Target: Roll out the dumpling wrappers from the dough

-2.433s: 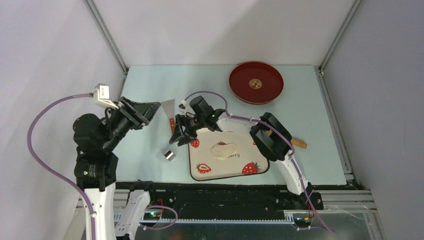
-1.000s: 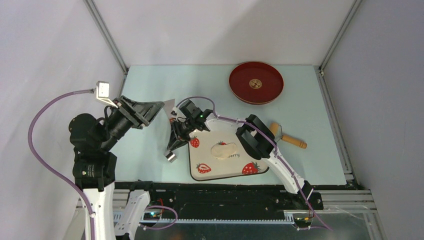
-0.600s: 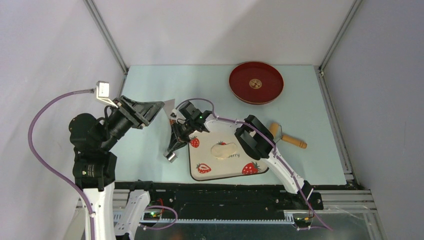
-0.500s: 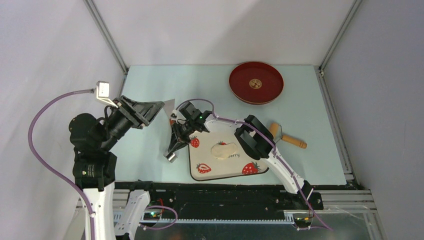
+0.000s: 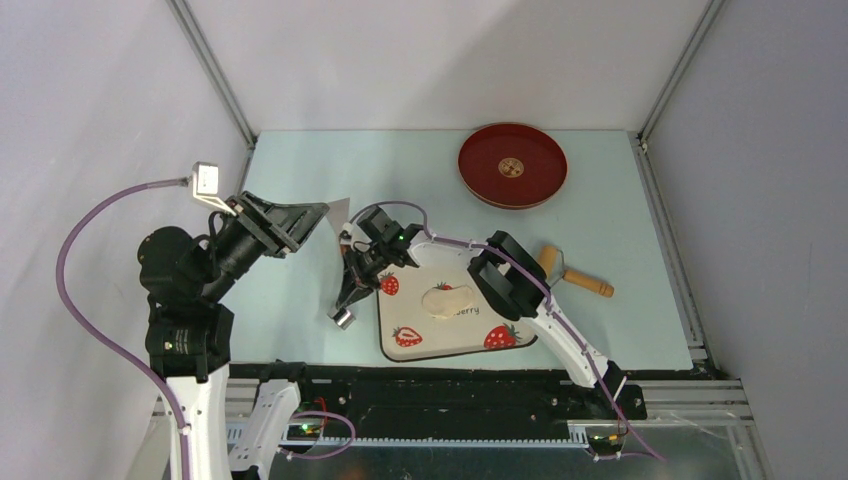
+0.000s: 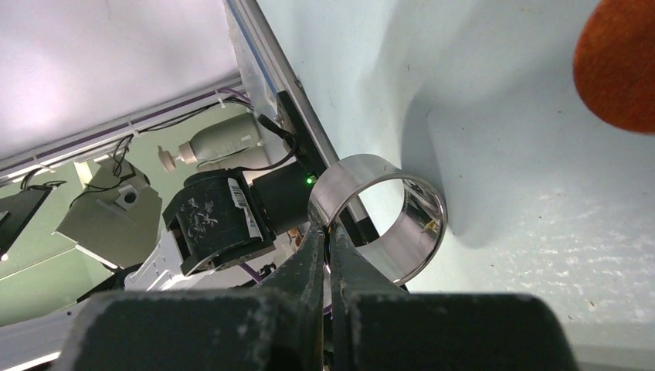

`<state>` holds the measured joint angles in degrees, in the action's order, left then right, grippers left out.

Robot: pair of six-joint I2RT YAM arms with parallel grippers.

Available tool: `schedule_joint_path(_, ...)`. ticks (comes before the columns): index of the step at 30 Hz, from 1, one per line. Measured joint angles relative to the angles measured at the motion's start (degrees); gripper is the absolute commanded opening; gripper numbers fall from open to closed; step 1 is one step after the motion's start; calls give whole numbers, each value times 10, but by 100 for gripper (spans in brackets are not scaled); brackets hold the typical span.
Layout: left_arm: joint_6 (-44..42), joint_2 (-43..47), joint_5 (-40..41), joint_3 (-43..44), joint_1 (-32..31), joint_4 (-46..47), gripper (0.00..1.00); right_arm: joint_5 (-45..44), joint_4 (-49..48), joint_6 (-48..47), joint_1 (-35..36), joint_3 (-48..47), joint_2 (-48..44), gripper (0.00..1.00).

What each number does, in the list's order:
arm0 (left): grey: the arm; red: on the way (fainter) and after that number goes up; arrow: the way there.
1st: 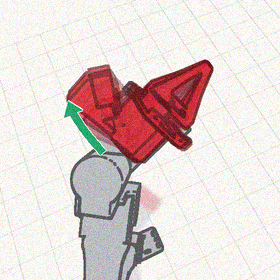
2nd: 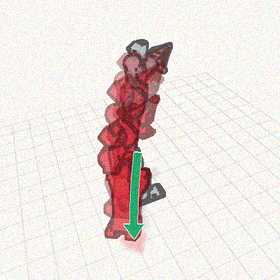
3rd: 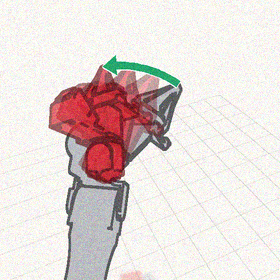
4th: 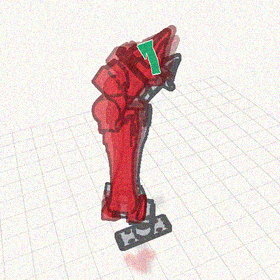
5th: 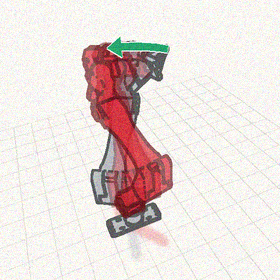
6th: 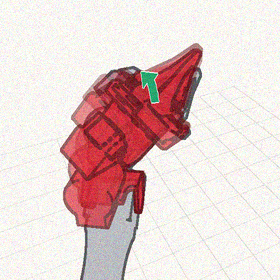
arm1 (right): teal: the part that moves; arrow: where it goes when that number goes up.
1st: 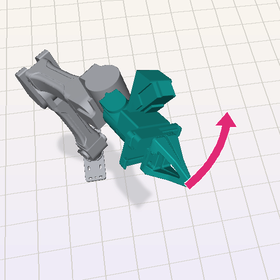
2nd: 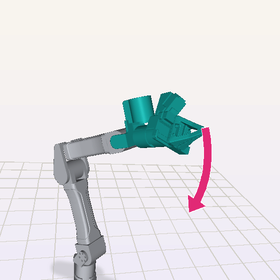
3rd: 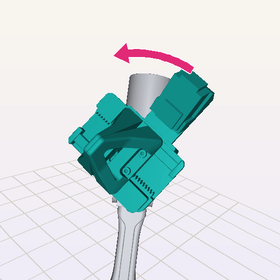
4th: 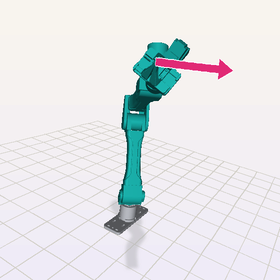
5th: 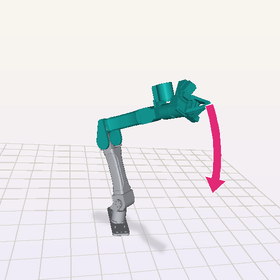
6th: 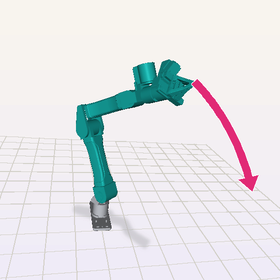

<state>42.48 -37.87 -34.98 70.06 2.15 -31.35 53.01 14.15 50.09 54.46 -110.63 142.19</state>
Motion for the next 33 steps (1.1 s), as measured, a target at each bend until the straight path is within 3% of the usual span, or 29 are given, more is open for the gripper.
schedule_joint_path(9,-1,6,1,-14,0,2,61,-30,13,-16,-4,37,-39,0)
schedule_joint_path(16,-1,12,17,-59,0,1,60,-128,76,-72,-31,106,-192,0)
schedule_joint_path(25,-6,-2,97,-125,-14,-61,58,-395,225,-190,-78,176,-401,0)
schedule_joint_path(33,7,-27,239,-185,-141,-105,59,-650,323,-276,-21,259,-480,0)
